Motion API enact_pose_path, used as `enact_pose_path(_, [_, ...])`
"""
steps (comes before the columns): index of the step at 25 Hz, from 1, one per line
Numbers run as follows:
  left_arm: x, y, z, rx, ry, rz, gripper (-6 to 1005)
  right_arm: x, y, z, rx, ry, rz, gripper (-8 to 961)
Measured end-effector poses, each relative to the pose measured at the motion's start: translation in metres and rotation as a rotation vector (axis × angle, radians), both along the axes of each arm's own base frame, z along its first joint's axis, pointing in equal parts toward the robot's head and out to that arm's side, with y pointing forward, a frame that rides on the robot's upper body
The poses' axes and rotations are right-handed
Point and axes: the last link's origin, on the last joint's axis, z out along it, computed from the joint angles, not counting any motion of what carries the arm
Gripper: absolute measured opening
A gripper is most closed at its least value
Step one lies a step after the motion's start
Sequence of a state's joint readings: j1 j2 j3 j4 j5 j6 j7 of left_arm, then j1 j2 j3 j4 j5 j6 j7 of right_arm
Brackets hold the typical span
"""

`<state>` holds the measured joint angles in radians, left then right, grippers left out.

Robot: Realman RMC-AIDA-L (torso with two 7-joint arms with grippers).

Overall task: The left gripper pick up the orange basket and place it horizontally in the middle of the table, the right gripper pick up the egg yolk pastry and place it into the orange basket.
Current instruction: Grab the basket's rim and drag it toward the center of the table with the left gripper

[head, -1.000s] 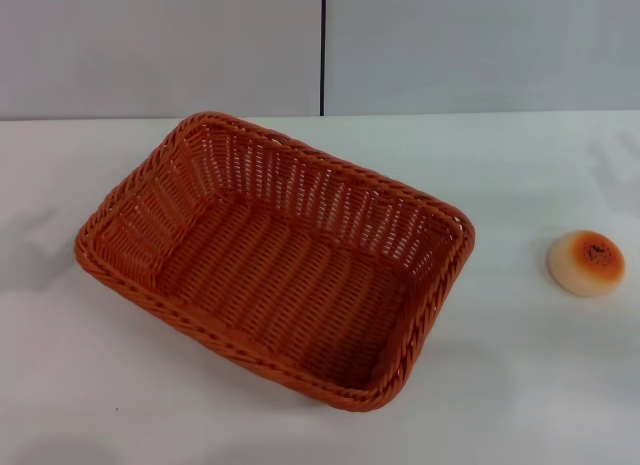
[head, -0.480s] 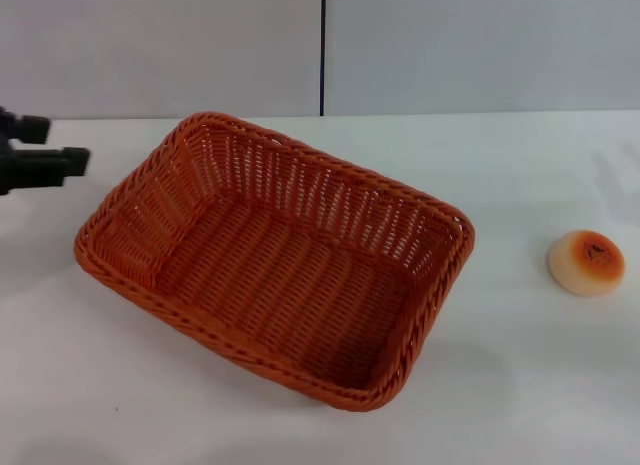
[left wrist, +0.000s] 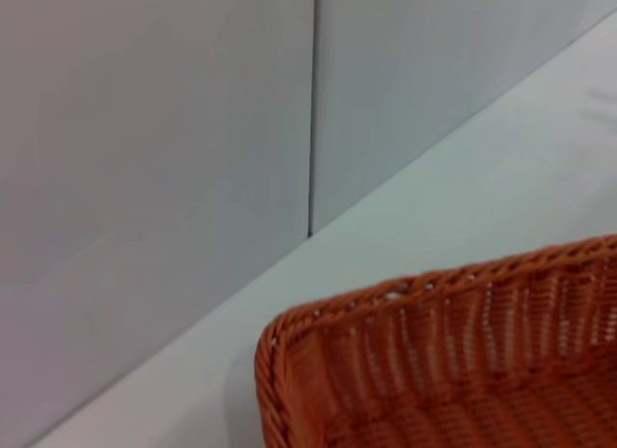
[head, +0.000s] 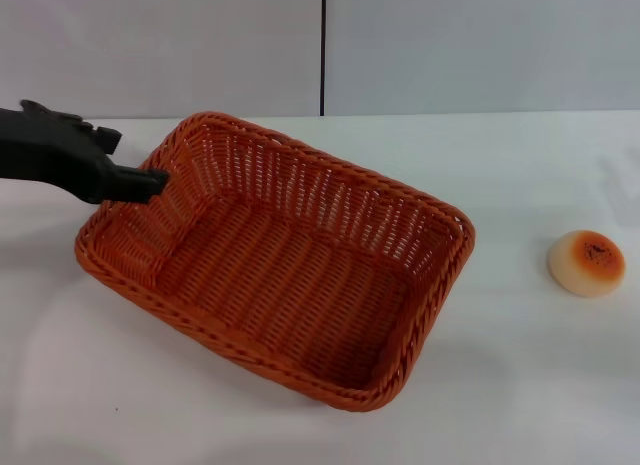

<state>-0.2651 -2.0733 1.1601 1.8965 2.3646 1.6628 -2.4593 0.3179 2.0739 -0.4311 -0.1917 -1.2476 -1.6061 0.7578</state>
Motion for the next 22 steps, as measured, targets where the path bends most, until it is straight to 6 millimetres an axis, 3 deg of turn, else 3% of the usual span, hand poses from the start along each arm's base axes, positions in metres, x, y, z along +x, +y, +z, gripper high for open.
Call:
enact_pose_path(2, [0.003, 0.004, -0.011, 0.017, 0.013, -0.016, 638, 0.000, 0.000, 0.000, 0.000, 0.000, -0.002, 455])
enact_pose_path(6, [0.003, 0.008, -0.014, 0.056, 0.012, -0.026, 779, 0.001, 0.000, 0.000, -0.001, -0.001, -0.007, 452])
enact_pose_path(17, [-0.018, 0.032, -0.037, 0.072, 0.156, 0.080, 786, 0.003, -0.001, 0.001, -0.001, -0.004, -0.012, 445])
enact_pose_path(22, [-0.016, 0.034, -0.042, 0.063, 0.156, 0.094, 785, 0.002, 0.000, 0.001, -0.001, -0.005, -0.011, 442])
